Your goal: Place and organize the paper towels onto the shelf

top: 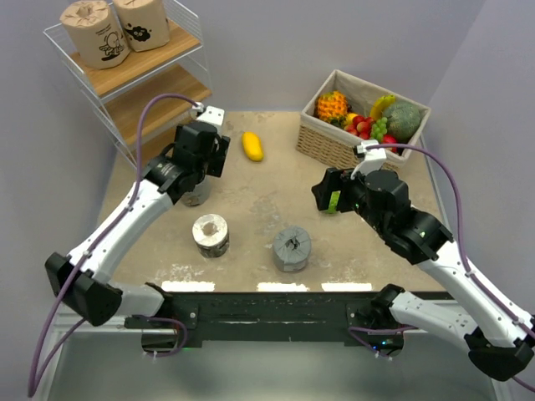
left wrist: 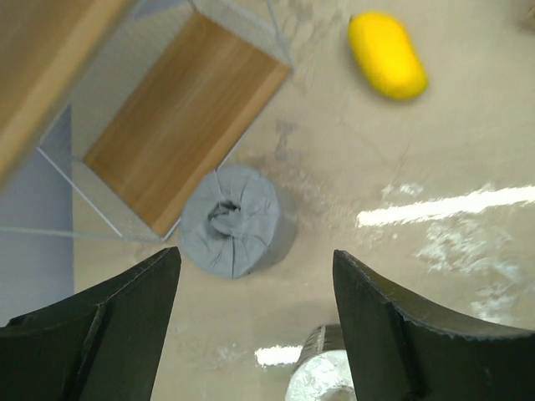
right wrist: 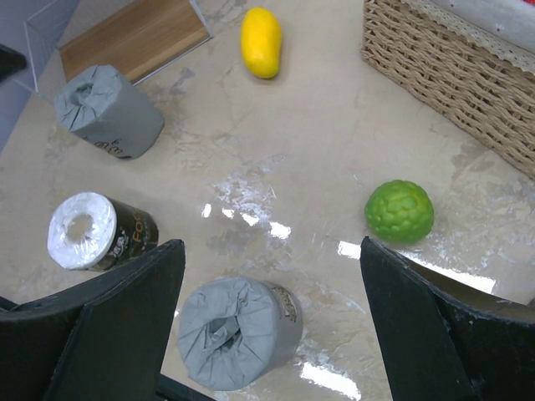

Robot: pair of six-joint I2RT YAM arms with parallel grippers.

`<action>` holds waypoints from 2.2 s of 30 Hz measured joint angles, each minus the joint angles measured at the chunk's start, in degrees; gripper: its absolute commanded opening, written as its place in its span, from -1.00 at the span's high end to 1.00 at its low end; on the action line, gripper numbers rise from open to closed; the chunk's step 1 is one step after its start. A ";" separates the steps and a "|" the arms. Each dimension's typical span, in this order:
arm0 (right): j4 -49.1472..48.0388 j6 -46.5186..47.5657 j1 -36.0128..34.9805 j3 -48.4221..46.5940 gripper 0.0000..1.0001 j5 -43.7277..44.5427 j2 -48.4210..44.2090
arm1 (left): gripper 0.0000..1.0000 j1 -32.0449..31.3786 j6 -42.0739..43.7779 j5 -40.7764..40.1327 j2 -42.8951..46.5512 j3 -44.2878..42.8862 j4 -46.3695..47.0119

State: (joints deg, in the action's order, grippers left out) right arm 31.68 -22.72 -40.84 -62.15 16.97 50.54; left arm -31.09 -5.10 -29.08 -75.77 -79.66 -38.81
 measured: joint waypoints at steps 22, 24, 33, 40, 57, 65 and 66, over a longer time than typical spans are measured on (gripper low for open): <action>-0.98 -0.22 0.00 0.15 -0.78 -1.53 -2.97 | -0.47 8.83 -2.34 6.21 -12.24 9.66 5.97; -1.14 -0.24 -0.02 0.15 -0.78 -1.57 -2.91 | -0.44 8.83 -2.16 6.71 -13.35 9.66 6.82; -1.29 -0.39 0.00 0.15 -0.77 -2.49 -1.86 | -0.34 8.94 -1.73 7.02 -16.28 11.61 10.08; -1.33 -0.37 0.00 0.11 -0.76 -2.86 -1.42 | -0.23 9.14 -1.49 4.98 -17.57 12.66 12.90; -1.53 -0.42 -0.02 0.11 -0.76 -3.02 -2.23 | 0.08 9.33 -1.05 1.79 -18.38 13.57 14.71; -1.55 -0.61 -0.02 -0.11 -0.75 -3.10 -2.97 | 0.18 9.33 -1.16 1.64 -17.62 13.94 14.29; -1.46 -0.63 -0.02 -0.26 -0.75 -3.10 -2.95 | 0.18 9.33 -1.18 1.68 -17.51 13.94 13.92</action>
State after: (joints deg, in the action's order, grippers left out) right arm 30.22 -23.35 -40.86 -62.41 13.87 47.59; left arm -21.76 -6.28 -27.40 -93.27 -65.71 -24.88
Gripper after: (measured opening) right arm 0.880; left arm 0.438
